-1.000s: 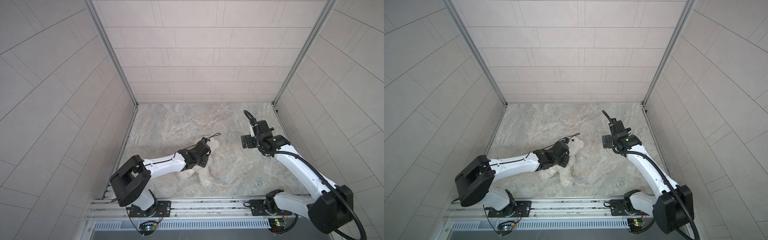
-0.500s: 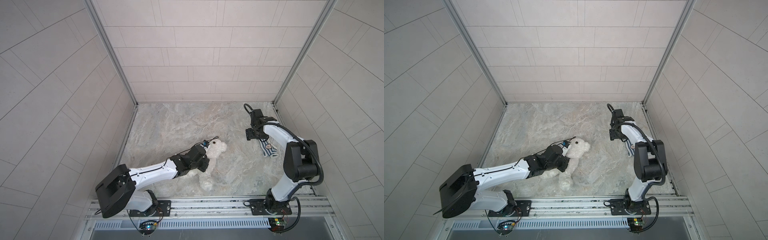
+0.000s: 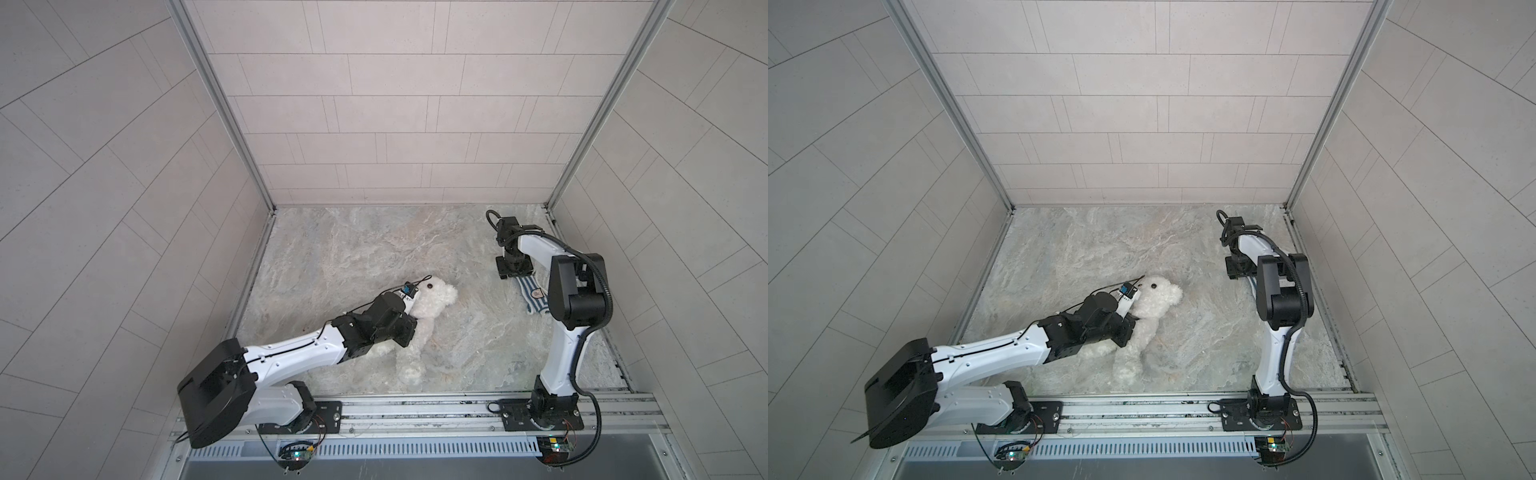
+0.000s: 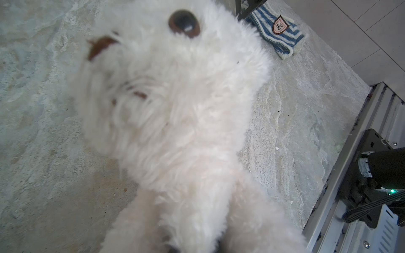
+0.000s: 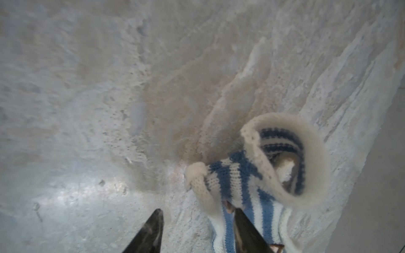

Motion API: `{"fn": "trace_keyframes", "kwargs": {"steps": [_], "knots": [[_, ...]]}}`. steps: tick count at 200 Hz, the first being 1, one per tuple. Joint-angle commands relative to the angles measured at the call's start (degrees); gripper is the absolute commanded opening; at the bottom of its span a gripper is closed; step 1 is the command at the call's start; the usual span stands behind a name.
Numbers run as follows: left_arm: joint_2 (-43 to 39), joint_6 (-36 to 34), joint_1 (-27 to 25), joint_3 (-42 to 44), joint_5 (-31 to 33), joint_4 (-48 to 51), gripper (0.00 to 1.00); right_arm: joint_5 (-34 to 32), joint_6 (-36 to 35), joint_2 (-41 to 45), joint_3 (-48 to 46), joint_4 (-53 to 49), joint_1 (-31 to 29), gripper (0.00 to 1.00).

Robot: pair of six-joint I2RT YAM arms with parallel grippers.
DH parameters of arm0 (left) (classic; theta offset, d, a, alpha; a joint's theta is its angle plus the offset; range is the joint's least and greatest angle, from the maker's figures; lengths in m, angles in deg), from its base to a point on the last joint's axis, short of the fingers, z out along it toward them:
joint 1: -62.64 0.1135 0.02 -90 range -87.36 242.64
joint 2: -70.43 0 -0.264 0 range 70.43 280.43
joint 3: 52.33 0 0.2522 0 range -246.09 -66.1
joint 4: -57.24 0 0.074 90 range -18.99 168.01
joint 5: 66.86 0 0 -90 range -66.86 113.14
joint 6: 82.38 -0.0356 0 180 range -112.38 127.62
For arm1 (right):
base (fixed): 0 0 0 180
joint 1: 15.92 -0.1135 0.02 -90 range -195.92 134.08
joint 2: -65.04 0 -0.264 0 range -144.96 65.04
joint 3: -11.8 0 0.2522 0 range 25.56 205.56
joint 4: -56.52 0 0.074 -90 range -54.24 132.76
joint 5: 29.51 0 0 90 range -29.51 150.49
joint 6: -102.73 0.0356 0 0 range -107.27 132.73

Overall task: Dress the teddy bear
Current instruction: 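Pull the bear nearer with the left gripper while the right grasps the striped sweater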

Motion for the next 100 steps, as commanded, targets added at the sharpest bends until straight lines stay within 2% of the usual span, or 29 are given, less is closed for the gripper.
{"fn": "trace_keyframes", "kwargs": {"steps": [1, 46, 100], "knots": [[-1.71, -0.67, -0.27, 0.64, -0.34, -2.63, 0.00, -2.02, -1.02, -1.10, 0.99, -2.11, 0.61, 0.46], [-3.09, 0.33, -0.19, 1.38, -0.58, -2.74, 0.00, -3.91, -2.19, -3.17, 2.25, -2.40, 0.64, 0.27], [-4.99, 0.38, -0.19, 1.84, -0.86, -1.95, 0.00, -6.69, -3.25, -2.73, 1.80, -2.02, 0.82, 0.16]]}}
